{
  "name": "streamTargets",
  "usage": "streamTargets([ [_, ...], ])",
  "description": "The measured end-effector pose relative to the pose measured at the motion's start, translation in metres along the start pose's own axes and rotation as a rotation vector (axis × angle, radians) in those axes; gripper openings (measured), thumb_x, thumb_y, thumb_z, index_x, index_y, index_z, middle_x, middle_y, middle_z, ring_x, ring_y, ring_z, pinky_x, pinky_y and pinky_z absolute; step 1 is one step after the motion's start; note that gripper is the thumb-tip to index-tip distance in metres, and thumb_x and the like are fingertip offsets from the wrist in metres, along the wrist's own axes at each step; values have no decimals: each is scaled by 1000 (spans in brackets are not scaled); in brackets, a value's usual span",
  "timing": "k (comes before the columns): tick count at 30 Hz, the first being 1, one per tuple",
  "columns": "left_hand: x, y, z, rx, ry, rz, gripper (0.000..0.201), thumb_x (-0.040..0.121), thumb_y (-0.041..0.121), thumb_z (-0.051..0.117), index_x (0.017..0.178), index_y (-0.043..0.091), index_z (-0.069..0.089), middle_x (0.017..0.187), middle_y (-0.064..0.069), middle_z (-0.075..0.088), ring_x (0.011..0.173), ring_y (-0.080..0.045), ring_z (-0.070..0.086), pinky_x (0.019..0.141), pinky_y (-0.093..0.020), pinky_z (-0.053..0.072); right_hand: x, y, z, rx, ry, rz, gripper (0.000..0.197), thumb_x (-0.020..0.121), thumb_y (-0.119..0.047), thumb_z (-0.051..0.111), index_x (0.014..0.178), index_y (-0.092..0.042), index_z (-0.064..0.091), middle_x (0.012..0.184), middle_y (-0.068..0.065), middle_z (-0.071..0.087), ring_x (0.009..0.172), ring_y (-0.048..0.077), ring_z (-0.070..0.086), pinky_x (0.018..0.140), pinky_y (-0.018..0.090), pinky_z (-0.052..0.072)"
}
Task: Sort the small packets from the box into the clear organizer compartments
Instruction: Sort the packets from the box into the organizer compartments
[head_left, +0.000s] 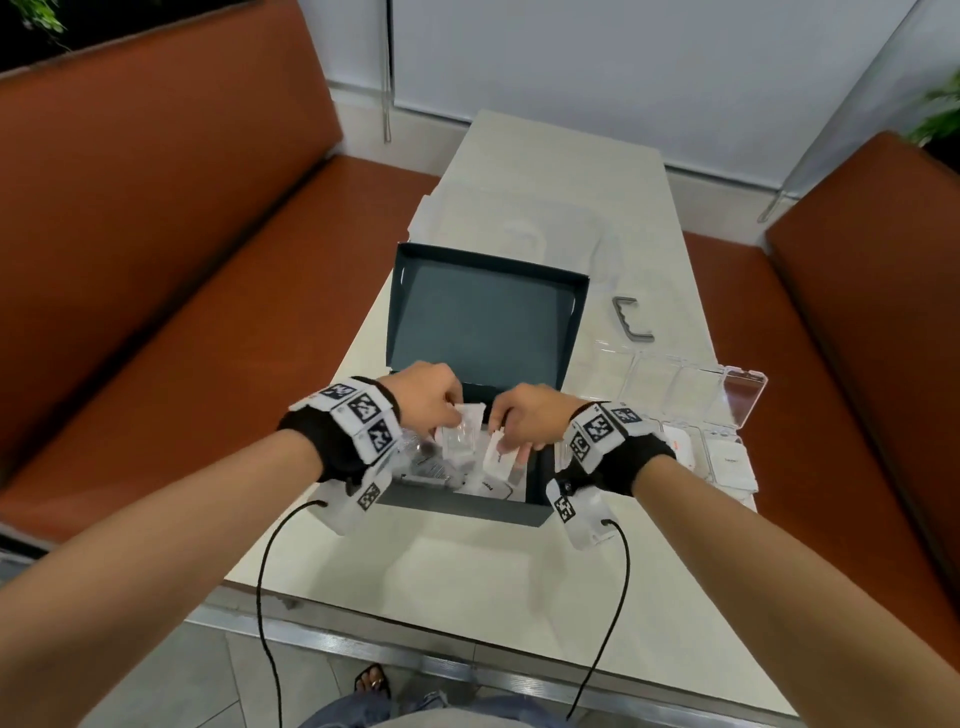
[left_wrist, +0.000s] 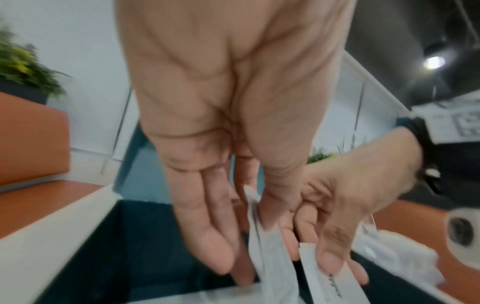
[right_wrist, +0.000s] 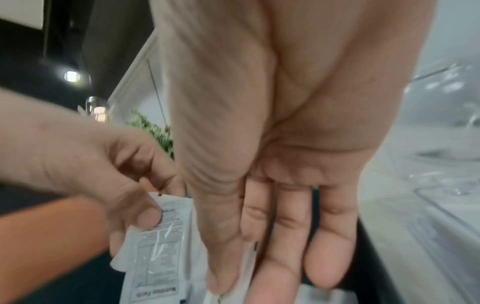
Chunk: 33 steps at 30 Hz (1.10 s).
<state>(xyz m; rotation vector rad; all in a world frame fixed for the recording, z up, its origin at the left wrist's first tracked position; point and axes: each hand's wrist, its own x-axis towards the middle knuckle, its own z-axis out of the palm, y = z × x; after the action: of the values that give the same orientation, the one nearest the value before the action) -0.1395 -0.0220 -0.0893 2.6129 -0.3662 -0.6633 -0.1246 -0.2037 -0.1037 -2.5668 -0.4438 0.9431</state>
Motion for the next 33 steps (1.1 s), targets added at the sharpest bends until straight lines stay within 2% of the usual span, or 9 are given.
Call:
streamTargets([
  [2, -5, -6, -8, -215, 130, -1, 11, 94, 20, 55, 90, 13, 63, 85, -4, 65, 64, -11, 71, 55, -23, 55, -15, 3, -11, 176, 74, -52, 16, 84, -9, 69, 98, -13, 65, 72, 3, 71, 60, 10, 67, 55, 20, 49],
  [5, -13, -8, -11, -602, 296, -4, 16, 94, 15, 52, 82, 6, 57, 90, -8, 68, 74, -18, 74, 64, -35, 62, -40, 5, -23, 479, 205, -131, 18, 88, -1, 62, 104, -6, 65, 80, 7, 72, 62, 12, 67, 58, 19, 52],
  [9, -21, 4, -5, -948, 381, 51, 21, 94, 12, 51, 74, 7, 48, 94, -13, 72, 85, -24, 74, 66, -39, 61, -66, 4, -24, 781, 289, -203, 25, 90, 6, 54, 111, -5, 62, 89, 11, 74, 70, 17, 71, 63, 21, 55],
  [13, -19, 23, 1, -1190, 419, 87, 24, 94, 5, 51, 72, 11, 41, 98, -19, 72, 92, -24, 73, 65, -35, 59, -79, 7, -22, 824, 356, -235, 28, 90, 5, 54, 112, -8, 64, 90, 14, 73, 73, 20, 71, 66, 24, 55],
  [17, -10, 47, 6, -1292, 408, 30, 16, 92, -2, 53, 93, 12, 46, 105, -25, 66, 88, -28, 73, 65, -36, 58, -85, 22, -26, 744, 477, -203, 25, 89, -2, 58, 102, -20, 71, 87, 11, 71, 72, 13, 69, 65, 21, 54],
  [20, -5, 61, 9, -1291, 360, 19, 27, 95, -4, 48, 116, 13, 51, 103, -23, 64, 82, -26, 72, 60, -31, 57, -87, 44, -30, 812, 592, -98, 17, 87, -3, 59, 90, -18, 66, 79, 4, 66, 65, 11, 60, 60, 21, 49],
  [24, -2, 77, 14, -1204, 299, 34, 25, 97, -4, 41, 104, 9, 61, 88, -15, 62, 68, -19, 67, 53, -23, 52, -94, 76, -33, 952, 690, 2, 15, 84, 2, 57, 93, -10, 61, 72, 4, 57, 58, 14, 50, 55, 25, 46],
  [28, 3, 88, 21, -1162, 275, 15, 24, 96, -4, 40, 101, 8, 61, 86, -14, 61, 67, -20, 64, 51, -24, 51, -95, 96, -26, 1049, 604, 65, 20, 84, 12, 51, 96, 0, 62, 73, 13, 57, 55, 19, 58, 53, 27, 55],
  [33, 6, 97, 25, -1152, 239, 16, 23, 96, -4, 41, 103, 7, 60, 87, -15, 63, 72, -22, 67, 53, -25, 52, -86, 105, -15, 1138, 546, 204, 8, 87, -3, 59, 84, 2, 64, 71, 13, 64, 69, 30, 70, 64, 34, 60],
])
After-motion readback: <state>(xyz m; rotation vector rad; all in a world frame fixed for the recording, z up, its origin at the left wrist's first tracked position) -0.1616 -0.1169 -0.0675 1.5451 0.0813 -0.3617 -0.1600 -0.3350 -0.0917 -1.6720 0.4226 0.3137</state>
